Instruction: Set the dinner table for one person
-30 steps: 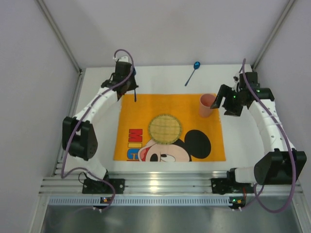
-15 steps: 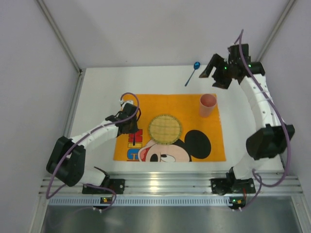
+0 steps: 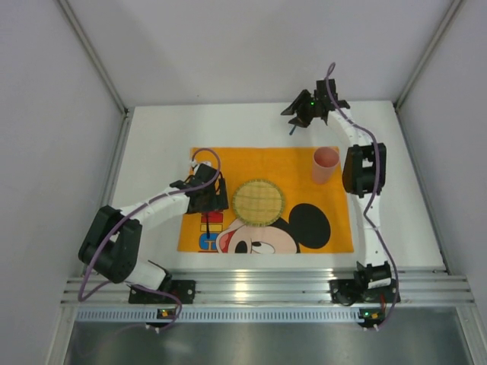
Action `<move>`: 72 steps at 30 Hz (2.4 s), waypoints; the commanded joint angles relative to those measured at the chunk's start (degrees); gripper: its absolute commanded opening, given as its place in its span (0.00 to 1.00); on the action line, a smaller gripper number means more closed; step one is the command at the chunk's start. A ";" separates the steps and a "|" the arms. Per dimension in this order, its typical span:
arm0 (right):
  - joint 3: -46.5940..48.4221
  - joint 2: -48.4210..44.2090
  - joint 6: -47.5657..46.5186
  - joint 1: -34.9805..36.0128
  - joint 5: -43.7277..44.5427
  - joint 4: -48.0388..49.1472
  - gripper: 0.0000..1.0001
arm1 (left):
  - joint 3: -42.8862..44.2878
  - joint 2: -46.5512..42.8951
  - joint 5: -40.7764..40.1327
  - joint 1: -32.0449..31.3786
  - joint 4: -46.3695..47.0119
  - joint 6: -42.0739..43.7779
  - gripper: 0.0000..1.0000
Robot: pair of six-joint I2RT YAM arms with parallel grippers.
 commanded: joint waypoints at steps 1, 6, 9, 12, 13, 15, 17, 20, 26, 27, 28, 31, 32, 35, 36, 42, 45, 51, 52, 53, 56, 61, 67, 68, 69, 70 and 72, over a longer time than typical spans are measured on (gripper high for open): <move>5.12 2.20 7.65 2.45 -0.98 14.86 0.46 | 2.05 -1.94 2.65 -0.04 0.21 3.03 0.93; 7.76 7.83 9.60 2.72 2.61 18.84 0.34 | 2.76 -3.17 2.39 0.49 -0.16 4.79 0.93; 6.89 8.63 9.34 2.46 5.26 20.24 0.34 | 3.28 -1.77 3.00 1.72 -0.15 5.50 0.92; 7.06 10.12 9.95 1.49 8.85 22.26 0.33 | 4.60 0.95 3.09 3.12 -1.03 5.85 0.92; 7.41 10.65 10.74 0.79 9.91 22.62 0.32 | 5.04 2.35 3.09 4.26 -1.38 5.85 0.92; 9.51 12.66 11.53 -0.17 12.63 22.62 0.30 | 7.41 3.94 3.26 5.41 -2.43 5.67 0.92; 11.01 14.25 12.24 -1.67 15.44 20.78 0.29 | 10.05 6.66 3.53 6.47 -2.79 5.32 0.92; 13.20 16.27 12.24 -3.95 16.95 17.53 0.28 | 14.44 11.41 4.41 6.56 -4.45 5.32 0.91; 16.46 18.30 8.82 -6.94 15.37 10.24 0.19 | 23.40 18.97 5.28 6.56 -7.98 6.02 0.90; 16.38 18.21 7.59 -7.03 15.46 8.58 0.18 | 24.37 19.76 5.46 6.56 -8.32 6.29 0.90; 16.46 17.95 6.97 -7.21 15.55 7.78 0.17 | 26.38 21.34 5.90 6.56 -9.11 6.38 0.90; 16.03 16.81 4.60 -7.74 14.67 6.18 0.14 | 29.90 24.15 6.43 6.47 -10.44 6.73 0.89; 14.89 15.41 4.16 -7.65 12.49 7.32 0.14 | 30.27 24.34 6.78 6.47 -10.35 6.73 0.89; 7.45 10.94 7.83 -7.56 2.76 23.62 0.15 | 31.32 24.95 7.31 6.38 -10.00 6.99 0.88; 6.63 10.05 10.89 -7.21 1.50 30.90 0.18 | 31.58 25.13 7.31 6.38 -10.17 7.25 0.88; 10.39 12.31 19.44 -4.23 0.08 36.95 0.26 | 30.36 23.91 5.73 6.38 -10.79 7.17 0.88; 10.14 14.52 19.89 -2.47 2.09 32.56 0.22 | 29.31 22.06 4.41 6.47 -10.96 7.69 0.88; 10.84 16.63 17.96 -1.85 9.12 14.73 0.00 | 27.29 17.76 0.55 7.61 -13.51 8.84 0.89; 11.01 16.46 17.08 -2.02 10.17 13.06 0.00 | 26.76 17.05 0.11 7.96 -13.69 8.75 0.89; 10.84 15.76 15.59 -2.20 12.62 9.65 0.00 | 26.14 16.35 -0.33 8.48 -14.04 8.66 0.89; 9.35 14.00 14.26 -3.25 16.16 5.83 0.00 | 24.03 13.80 -0.69 10.59 -14.04 7.87 0.89; 7.41 12.59 13.82 -6.85 16.78 3.02 0.00 | 22.71 12.65 -0.08 12.88 -12.81 7.96 0.89; 0.13 6.19 9.88 -12.83 18.62 -1.90 0.00 | 24.55 15.20 2.82 12.97 -11.76 9.01 0.88; -3.71 4.78 8.74 -13.45 19.49 -2.42 0.00 | 24.64 15.37 3.35 12.97 -11.50 9.10 0.88; -6.28 3.29 6.98 -14.50 19.76 -2.43 0.00 | 24.64 15.81 3.70 12.97 -11.14 9.10 0.88; -8.74 1.88 6.27 -15.20 19.94 -2.43 0.00 | 24.64 15.99 4.58 12.89 -10.62 9.10 0.88; -16.65 -1.99 5.04 -17.30 18.89 -1.38 0.00 | 24.64 16.69 5.46 12.88 -9.91 9.19 0.88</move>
